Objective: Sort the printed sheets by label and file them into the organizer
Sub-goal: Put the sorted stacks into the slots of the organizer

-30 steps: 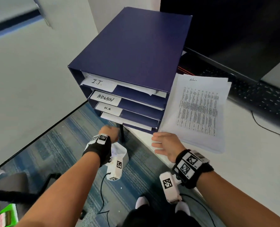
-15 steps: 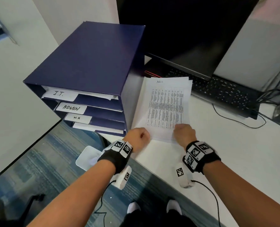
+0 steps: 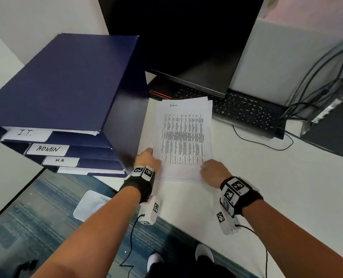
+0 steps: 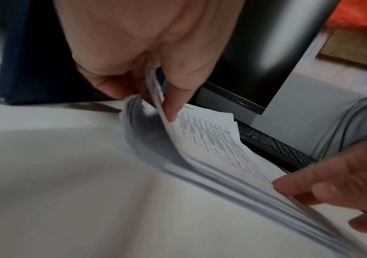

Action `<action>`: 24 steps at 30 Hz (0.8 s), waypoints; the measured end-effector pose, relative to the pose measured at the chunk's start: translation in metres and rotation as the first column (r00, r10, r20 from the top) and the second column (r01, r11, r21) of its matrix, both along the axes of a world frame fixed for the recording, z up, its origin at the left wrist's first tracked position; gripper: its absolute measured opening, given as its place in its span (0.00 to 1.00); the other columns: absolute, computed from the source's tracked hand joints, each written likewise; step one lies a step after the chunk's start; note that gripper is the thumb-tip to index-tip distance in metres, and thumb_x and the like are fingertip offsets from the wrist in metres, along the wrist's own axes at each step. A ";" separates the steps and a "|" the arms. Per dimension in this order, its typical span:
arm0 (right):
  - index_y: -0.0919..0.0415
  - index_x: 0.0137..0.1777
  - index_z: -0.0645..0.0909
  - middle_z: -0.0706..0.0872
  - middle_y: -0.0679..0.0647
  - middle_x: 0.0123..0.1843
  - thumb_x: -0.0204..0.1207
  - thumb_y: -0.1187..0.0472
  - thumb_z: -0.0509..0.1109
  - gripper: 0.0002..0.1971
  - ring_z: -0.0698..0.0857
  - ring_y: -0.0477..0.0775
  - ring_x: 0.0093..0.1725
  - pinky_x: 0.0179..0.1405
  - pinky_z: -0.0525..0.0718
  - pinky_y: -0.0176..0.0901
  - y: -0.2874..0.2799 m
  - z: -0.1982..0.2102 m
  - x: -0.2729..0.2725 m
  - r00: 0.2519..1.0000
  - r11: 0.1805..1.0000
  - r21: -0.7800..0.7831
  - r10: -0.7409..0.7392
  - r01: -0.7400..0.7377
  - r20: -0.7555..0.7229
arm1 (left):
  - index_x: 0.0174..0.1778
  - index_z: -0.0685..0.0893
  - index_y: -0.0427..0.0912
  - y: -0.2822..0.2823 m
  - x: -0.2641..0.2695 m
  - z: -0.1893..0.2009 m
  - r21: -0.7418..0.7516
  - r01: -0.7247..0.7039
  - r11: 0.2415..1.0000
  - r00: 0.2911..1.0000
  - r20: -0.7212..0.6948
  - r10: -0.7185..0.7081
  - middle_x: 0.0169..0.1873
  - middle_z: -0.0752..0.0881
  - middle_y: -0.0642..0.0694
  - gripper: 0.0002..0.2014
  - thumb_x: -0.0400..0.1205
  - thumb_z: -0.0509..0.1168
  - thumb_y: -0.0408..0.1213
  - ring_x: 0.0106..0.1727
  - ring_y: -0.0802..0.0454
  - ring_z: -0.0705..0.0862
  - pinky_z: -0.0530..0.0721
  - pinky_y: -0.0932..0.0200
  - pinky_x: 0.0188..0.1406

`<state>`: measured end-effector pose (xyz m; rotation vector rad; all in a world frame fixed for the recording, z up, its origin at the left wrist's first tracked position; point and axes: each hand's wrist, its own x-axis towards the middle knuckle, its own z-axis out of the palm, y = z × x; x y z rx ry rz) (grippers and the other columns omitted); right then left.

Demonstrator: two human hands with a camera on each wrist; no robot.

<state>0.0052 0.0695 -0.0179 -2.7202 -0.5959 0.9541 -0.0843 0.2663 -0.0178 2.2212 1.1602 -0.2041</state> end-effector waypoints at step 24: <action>0.50 0.71 0.70 0.69 0.54 0.69 0.73 0.56 0.69 0.25 0.68 0.59 0.68 0.60 0.75 0.53 -0.015 -0.003 0.024 0.986 0.991 -0.132 0.051 -0.030 0.159 | 0.64 0.77 0.41 -0.004 0.022 0.010 -0.296 -0.175 0.939 0.970 0.109 0.216 0.58 0.85 0.46 0.24 0.72 0.69 0.41 0.53 0.47 0.85 0.83 0.57 0.53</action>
